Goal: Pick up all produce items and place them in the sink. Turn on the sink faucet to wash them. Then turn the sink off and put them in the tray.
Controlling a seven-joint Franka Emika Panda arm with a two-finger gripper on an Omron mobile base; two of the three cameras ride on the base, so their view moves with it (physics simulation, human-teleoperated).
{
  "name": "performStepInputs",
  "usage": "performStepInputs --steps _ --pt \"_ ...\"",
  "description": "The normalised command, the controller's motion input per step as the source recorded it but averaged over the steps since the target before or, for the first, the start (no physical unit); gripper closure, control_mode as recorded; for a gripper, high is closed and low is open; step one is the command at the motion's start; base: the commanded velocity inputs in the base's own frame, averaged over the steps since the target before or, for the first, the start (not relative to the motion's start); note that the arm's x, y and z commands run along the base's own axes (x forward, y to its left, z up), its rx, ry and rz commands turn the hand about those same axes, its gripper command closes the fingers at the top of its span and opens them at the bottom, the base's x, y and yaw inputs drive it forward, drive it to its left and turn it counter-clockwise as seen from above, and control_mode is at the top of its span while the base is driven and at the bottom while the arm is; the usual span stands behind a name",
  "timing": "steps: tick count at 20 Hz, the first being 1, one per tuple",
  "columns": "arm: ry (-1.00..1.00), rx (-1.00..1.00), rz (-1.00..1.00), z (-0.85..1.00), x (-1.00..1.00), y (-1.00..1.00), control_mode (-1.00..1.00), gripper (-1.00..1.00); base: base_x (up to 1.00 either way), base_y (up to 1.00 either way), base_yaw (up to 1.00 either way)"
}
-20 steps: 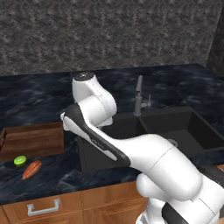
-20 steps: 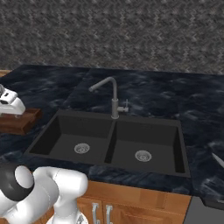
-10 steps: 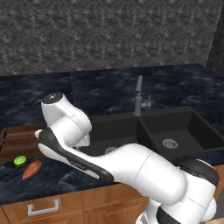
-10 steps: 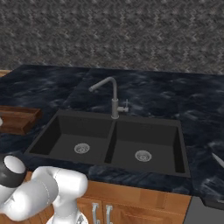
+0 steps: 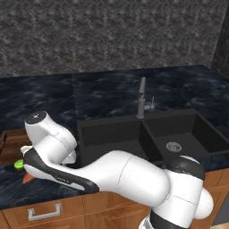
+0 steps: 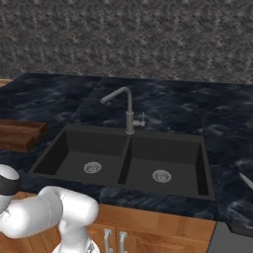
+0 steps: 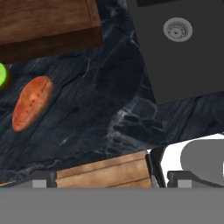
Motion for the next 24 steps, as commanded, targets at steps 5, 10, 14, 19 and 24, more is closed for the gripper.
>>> performStepInputs --steps 5,10,14,19,24 --pt "0.00 0.00 0.00 -0.44 0.14 0.31 -1.00 -1.00 0.00 0.00 0.00" --pt "0.01 -0.02 0.00 -0.19 0.17 0.03 -1.00 -1.00 0.00 0.00 0.00" --pt "0.01 0.00 0.01 -0.41 0.33 0.09 -1.00 -1.00 0.00 0.00 0.00" --pt "0.00 0.00 0.00 -0.39 0.33 0.24 -1.00 -1.00 0.00 0.00 0.00" --pt "0.00 0.00 0.00 -0.13 0.18 0.30 -1.00 -1.00 0.00 0.00 0.00"
